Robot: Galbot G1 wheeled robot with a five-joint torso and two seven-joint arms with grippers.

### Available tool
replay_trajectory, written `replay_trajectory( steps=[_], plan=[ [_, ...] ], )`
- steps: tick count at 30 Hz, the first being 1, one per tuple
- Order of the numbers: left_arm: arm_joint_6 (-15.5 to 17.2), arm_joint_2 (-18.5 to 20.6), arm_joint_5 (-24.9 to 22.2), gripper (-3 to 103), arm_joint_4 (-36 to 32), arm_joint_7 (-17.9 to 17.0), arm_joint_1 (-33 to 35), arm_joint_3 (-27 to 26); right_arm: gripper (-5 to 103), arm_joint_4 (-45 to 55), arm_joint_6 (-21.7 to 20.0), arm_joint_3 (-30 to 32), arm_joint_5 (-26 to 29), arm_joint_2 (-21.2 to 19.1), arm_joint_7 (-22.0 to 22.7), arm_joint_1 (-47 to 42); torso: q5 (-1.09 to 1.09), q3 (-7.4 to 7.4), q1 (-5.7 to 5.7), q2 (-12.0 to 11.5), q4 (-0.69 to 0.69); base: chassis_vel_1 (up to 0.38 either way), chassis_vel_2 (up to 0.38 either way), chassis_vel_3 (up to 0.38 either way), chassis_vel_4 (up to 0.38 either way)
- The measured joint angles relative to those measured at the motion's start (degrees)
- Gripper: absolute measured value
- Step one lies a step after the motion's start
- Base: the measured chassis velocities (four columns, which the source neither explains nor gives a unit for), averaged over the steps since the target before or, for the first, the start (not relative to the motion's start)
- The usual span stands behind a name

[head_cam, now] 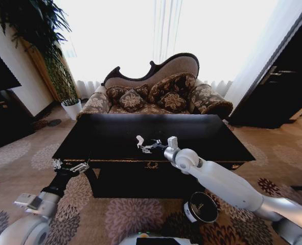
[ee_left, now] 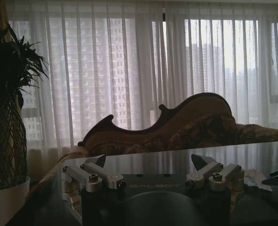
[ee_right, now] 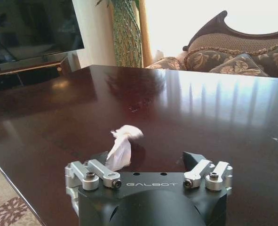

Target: Move to the front of the table and place the trash on the table into the trash bin.

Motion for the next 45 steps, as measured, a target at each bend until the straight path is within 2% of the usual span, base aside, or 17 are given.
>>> replay_trajectory(
  steps=[3,5,7,8,9,11,13,14,17,19,23,36,41,43,44,45],
  plan=[
    [0.0,0.0,0.0,100,0.0,0.0,0.0,0.0,74,-0.21,0.12,-0.85,-0.14,0.43,0.04,0.67,0.01,0.0,0.0,0.0,0.01,0.0,0.0,0.0,0.0],
    [0.0,0.0,0.0,100,0.0,0.0,0.0,0.0,74,-0.26,0.15,-0.98,-0.22,0.48,0.04,0.77,0.01,0.0,0.0,0.0,0.01,0.0,0.0,0.0,0.0],
    [0.0,0.0,0.0,100,0.0,0.0,0.0,0.0,63,-0.4,0.23,-1.08,-0.33,0.51,0.05,0.85,0.01,0.0,0.0,0.0,0.01,0.0,0.0,0.0,0.0],
    [0.0,0.0,0.0,100,0.0,0.0,0.0,0.0,63,-0.41,0.27,-1.09,-0.35,0.48,0.05,0.85,0.01,0.0,0.0,0.0,0.01,0.0,0.0,0.0,0.0],
    [0.0,0.0,0.0,100,0.0,0.0,0.0,0.0,52,-0.41,0.31,-1.08,-0.39,0.42,0.05,0.83,0.01,0.0,0.0,0.0,0.01,0.0,0.0,0.0,0.0],
    [0.0,0.0,0.0,100,0.0,0.0,0.0,0.0,52,-0.41,0.34,-1.07,-0.42,0.38,0.05,0.79,0.01,0.0,0.0,0.0,0.01,0.0,0.0,0.0,0.0],
    [0.0,0.0,0.0,100,0.0,0.0,0.0,0.0,42,-0.34,0.43,-0.85,-0.52,0.11,0.03,0.55,0.01,0.0,0.0,0.0,0.01,0.0,0.0,0.0,0.0],
    [0.0,0.0,0.0,100,0.0,0.0,0.0,0.0,42,-0.34,0.43,-0.85,-0.52,0.11,0.03,0.55,0.01,0.0,0.0,0.0,0.01,0.0,0.0,0.0,0.0],
    [0.0,0.0,0.0,100,0.0,0.0,0.01,0.0,25,-0.29,0.45,-0.54,-0.52,-0.18,0.02,0.36,0.01,0.01,0.0,0.0,0.01,0.0,0.0,0.0,0.0],
    [0.0,0.0,0.0,100,0.0,0.0,0.0,0.0,25,-0.27,0.45,-0.49,-0.51,-0.21,0.02,0.34,0.01,0.01,0.0,0.0,0.01,0.0,0.0,0.0,0.0],
    [0.0,0.0,0.0,100,0.0,0.0,0.0,0.0,4,-0.07,0.44,-0.28,-0.41,-0.46,0.03,0.3,0.01,0.02,0.01,0.0,0.01,0.0,0.0,0.0,0.0],
    [0.0,0.0,0.0,100,0.0,0.0,0.0,0.0,-2,0.23,0.9,0.11,-0.46,-0.66,-0.18,0.02,0.01,0.01,0.01,0.0,0.01,0.0,0.0,0.0,0.0],
    [0.0,0.0,0.0,100,0.0,0.0,0.0,0.0,7,0.3,1.07,0.32,-1.3,-0.84,-0.9,-0.21,0.01,0.01,0.01,0.0,0.01,0.0,0.0,0.0,0.0],
    [0.0,0.0,0.0,100,0.0,0.0,0.0,0.0,17,0.18,1.07,0.33,-1.38,-0.85,-1.11,-0.12,0.01,0.01,0.01,0.0,0.01,0.0,0.0,0.0,0.0],
    [0.0,0.0,0.0,100,0.0,0.0,0.0,0.0,17,0.18,1.07,0.33,-1.38,-0.85,-1.11,-0.12,0.01,0.01,0.01,0.0,0.01,0.0,0.0,0.0,0.0],
    [0.0,0.0,0.0,100,0.0,0.0,0.0,0.0,23,0.14,1.07,0.33,-1.38,-0.85,-1.18,-0.03,0.01,0.01,0.01,0.0,0.01,0.0,0.0,0.0,0.0]
  ],
)
